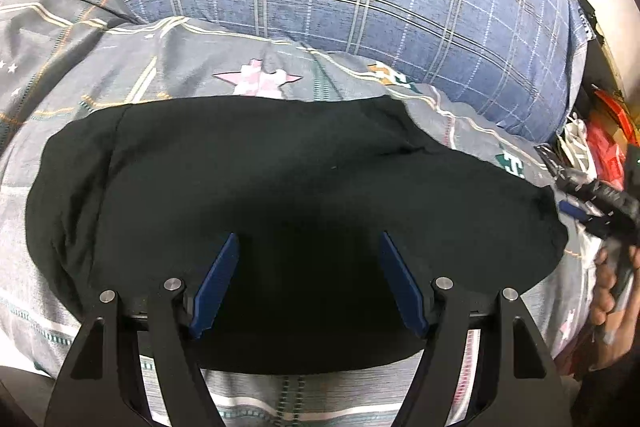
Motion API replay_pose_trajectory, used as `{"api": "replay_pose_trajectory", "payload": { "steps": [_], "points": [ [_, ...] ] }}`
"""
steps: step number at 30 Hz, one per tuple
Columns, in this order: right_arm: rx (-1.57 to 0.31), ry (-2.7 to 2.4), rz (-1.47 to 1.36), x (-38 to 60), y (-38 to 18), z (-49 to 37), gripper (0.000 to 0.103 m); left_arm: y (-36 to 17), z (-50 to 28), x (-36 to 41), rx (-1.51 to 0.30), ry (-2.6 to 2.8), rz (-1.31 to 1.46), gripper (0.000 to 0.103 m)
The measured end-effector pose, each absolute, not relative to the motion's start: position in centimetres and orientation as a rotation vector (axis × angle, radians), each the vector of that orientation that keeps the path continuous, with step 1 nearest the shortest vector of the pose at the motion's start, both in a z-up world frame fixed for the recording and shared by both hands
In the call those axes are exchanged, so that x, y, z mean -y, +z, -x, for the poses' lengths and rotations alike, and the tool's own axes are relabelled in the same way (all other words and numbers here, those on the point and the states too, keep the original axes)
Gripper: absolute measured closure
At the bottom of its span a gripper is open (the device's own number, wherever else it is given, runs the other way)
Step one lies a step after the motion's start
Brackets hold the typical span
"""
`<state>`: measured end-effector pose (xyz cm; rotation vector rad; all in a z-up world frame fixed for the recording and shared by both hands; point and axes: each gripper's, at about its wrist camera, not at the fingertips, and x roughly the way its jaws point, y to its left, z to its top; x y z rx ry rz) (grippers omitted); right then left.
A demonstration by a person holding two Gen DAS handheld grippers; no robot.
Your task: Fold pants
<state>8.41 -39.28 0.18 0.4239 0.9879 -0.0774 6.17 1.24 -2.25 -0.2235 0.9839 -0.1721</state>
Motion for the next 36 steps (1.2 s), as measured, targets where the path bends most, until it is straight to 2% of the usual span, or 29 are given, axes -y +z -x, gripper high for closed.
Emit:
{"api": "replay_pose_trajectory", "payload": {
  "steps": [4,7,9,11,13,15,17,20,22,28,36],
  "points": [
    [-1.051,-0.058,-0.475,40.9,-1.5,-8.5,0.041,-1.7,-6.2,0.3,-0.989,-0.217,0.219,0.031],
    [-1.112,-0.039,-0.485,40.9,-3.0,-8.9,0.060,-2.2,-6.4,1.4,-1.006,-0.233,0.179,0.031],
    [-1.144,-0.072,-0.428,40.4,-3.6,-9.3,0.067,-2.9,-6.6,1.8,-1.031,-0.227,0.163,0.031],
    [-1.144,-0.084,-0.411,40.2,-3.5,-9.4,0.069,-3.4,-6.8,1.7,-1.049,-0.220,0.164,0.031],
    [-1.140,-0.093,-0.398,40.1,-3.3,-9.4,0.083,-3.8,-7.0,1.4,-1.060,-0.202,0.171,0.031],
    [-1.111,-0.071,-0.390,39.6,-2.6,-9.2,0.089,-3.8,-6.8,1.0,-1.055,-0.188,0.184,0.031],
    [-1.098,-0.070,-0.365,39.1,-2.2,-8.9,0.089,-3.9,-6.7,0.8,-1.048,-0.183,0.187,0.031],
    [-1.121,-0.089,-0.385,39.4,-2.6,-8.8,0.082,-3.7,-6.4,0.7,-1.030,-0.176,0.177,0.031],
    [-1.117,-0.103,-0.425,40.2,-2.7,-8.6,0.069,-3.4,-6.1,0.8,-1.012,-0.182,0.171,0.031],
    [-1.129,-0.134,-0.455,41.0,-3.2,-8.5,0.050,-2.5,-5.5,1.5,-0.961,-0.216,0.137,0.031],
    [-1.143,-0.145,-0.349,39.9,-3.5,-9.0,0.050,-2.8,-5.5,2.3,-0.971,-0.239,0.111,0.031]
  ]
}}
